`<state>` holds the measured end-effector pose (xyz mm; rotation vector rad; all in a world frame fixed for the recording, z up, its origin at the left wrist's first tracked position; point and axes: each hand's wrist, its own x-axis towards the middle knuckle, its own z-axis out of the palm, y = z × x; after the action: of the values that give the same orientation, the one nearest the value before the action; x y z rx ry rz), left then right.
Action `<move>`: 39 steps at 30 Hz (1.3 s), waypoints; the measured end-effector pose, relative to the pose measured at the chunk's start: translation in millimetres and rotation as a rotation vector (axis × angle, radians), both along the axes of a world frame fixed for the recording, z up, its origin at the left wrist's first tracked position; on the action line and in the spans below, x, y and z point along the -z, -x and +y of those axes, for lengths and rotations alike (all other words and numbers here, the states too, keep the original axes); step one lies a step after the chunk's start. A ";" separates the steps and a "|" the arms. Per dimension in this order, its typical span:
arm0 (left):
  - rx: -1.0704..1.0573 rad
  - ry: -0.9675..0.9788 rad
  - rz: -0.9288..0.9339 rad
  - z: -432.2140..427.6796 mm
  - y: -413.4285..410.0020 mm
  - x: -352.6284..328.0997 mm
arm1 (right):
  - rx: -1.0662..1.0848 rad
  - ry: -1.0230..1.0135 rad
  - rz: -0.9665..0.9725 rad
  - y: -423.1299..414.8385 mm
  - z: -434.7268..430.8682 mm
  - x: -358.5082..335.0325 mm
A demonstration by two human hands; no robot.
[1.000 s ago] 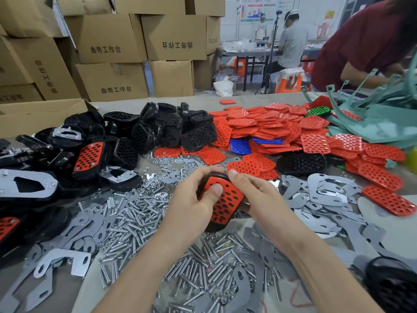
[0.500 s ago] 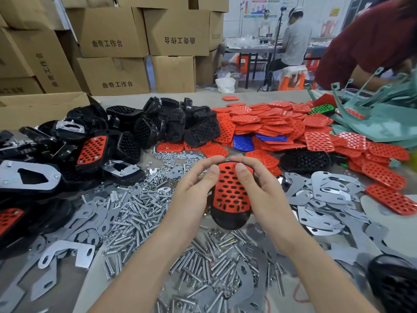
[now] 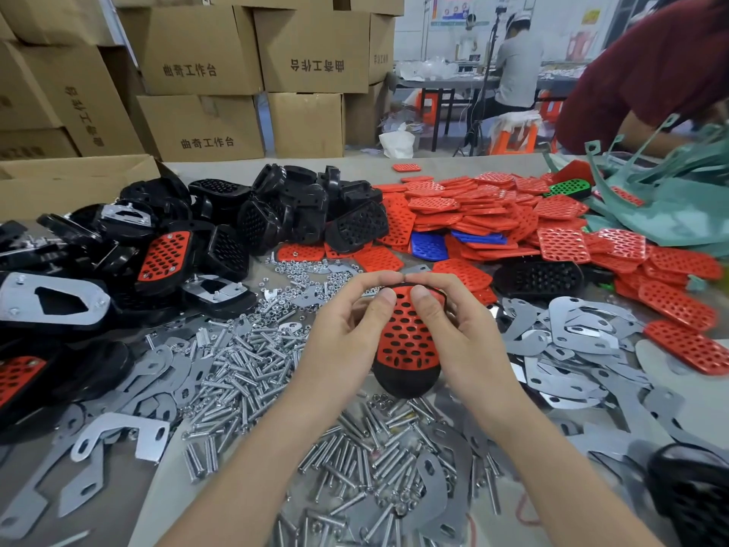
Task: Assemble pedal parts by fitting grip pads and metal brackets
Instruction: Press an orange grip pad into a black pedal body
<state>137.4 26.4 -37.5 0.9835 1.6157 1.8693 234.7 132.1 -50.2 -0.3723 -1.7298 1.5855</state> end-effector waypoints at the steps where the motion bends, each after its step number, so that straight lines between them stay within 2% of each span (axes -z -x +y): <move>1: -0.009 0.004 0.025 -0.4 -0.2 0.6 | 0.013 -0.012 -0.001 0.7 0.1 0.8; 4: -0.040 0.022 0.009 0.7 -0.3 2.7 | 0.037 -0.060 -0.011 1.7 -0.8 1.9; 8: -0.040 0.045 -0.236 4.1 4.0 0.6 | 0.020 -0.091 -0.003 0.9 -4.1 -0.2; 11: 0.008 0.199 -0.349 3.9 7.4 -4.4 | 0.037 -0.125 -0.045 0.5 -4.9 0.6; 14: 0.074 0.327 -0.369 0.4 13.1 -7.1 | 0.048 -0.153 -0.066 0.3 -7.0 1.2; 19: 0.140 0.255 -0.415 -10.5 15.0 -14.9 | 0.059 -0.161 -0.047 0.8 -13.0 1.0; 26: 0.035 0.149 -0.309 -4.7 3.8 -14.6 | 0.064 -0.093 -0.047 -0.3 -15.1 -0.5; 31: -0.003 0.113 -0.082 -3.4 -2.7 -9.9 | 0.114 -0.087 -0.045 -2.9 -14.2 -2.9; 35: 0.001 0.138 0.041 1.2 -10.8 -7.0 | 0.162 -0.091 -0.065 -2.5 -14.2 -3.7; 39: -0.078 0.168 0.051 2.1 -15.9 -7.3 | 0.156 -0.100 -0.065 -1.9 -19.2 -6.0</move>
<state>153.3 28.5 -30.2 0.9154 1.8322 1.7363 236.7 112.9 -44.2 -0.5014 -1.7768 1.3843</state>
